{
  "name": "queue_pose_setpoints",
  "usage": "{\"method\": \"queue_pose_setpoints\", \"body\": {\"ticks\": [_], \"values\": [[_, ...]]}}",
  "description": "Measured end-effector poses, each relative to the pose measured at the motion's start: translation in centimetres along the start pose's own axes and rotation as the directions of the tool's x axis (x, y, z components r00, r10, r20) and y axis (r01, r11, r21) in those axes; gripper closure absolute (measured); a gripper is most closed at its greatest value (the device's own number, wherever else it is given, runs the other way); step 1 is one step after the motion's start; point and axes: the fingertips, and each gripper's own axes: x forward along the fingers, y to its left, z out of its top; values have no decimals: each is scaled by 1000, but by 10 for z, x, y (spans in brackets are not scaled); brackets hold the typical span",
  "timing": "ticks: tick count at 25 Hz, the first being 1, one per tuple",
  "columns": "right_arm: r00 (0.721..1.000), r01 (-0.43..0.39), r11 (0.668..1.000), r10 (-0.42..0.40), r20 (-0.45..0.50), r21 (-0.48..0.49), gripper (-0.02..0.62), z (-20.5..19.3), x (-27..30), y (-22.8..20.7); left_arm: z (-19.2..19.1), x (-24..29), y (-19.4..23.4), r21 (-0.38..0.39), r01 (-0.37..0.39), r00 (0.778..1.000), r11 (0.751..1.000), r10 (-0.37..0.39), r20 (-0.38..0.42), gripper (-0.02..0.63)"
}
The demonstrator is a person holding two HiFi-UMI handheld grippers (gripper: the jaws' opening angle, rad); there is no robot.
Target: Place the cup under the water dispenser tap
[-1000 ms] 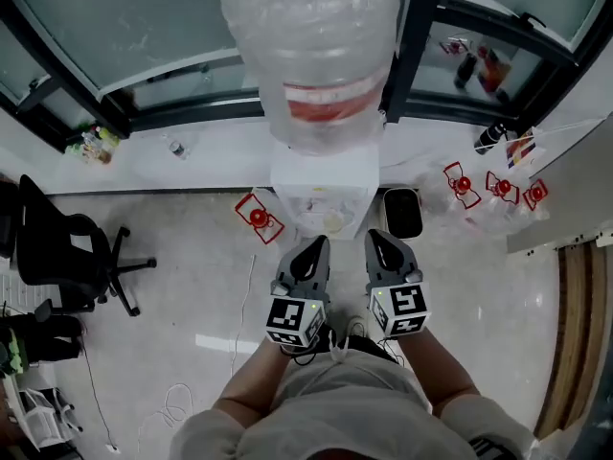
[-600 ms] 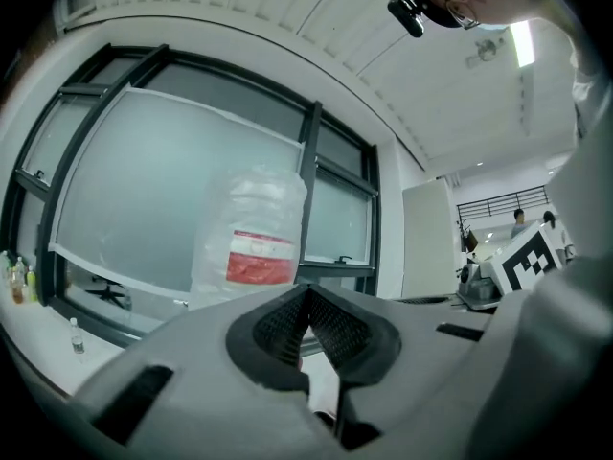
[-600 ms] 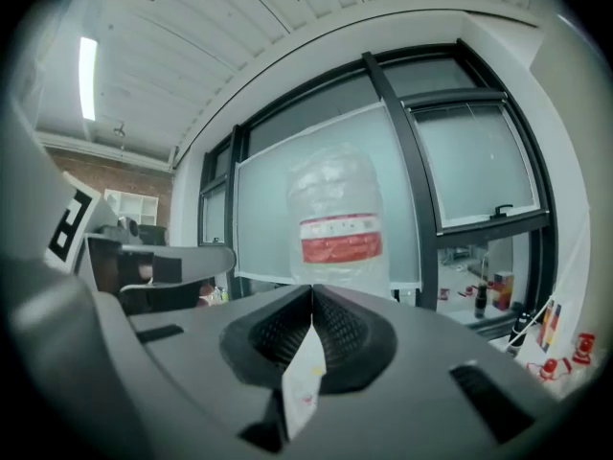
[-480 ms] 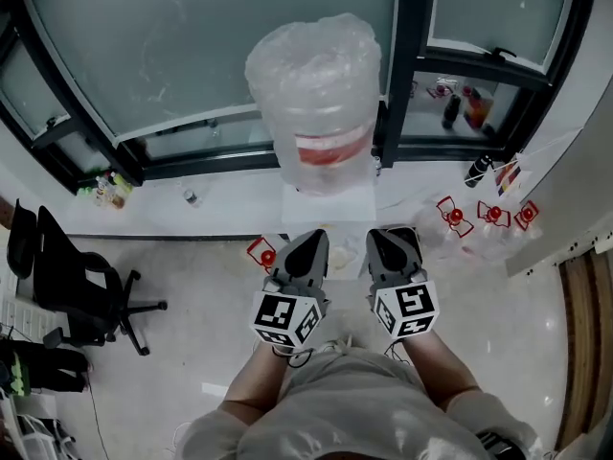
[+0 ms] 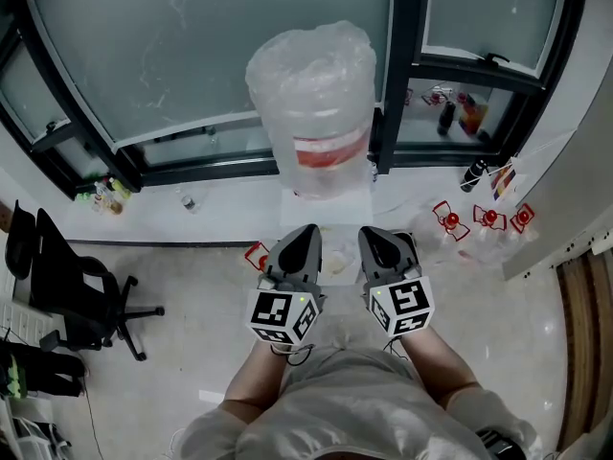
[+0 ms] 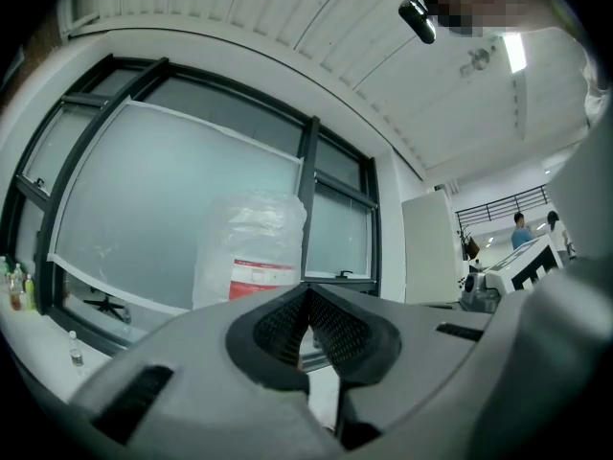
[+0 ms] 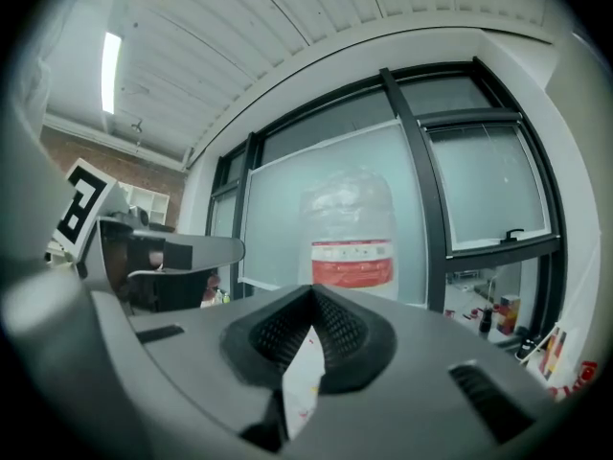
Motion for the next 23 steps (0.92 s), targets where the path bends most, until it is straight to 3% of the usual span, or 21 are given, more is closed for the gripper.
{"method": "queue_pose_setpoints", "body": {"ticks": [10,23], "values": [[999,-13,1000,13,-35,-2,568,-16,1,5,-16,5,-1,42,7,997,999,-4,-74,588],[999,-27,1000,27,-35,-12,568,-23,8,0,-20,14,10,47,-32,998,998,34,-59,586]]}}
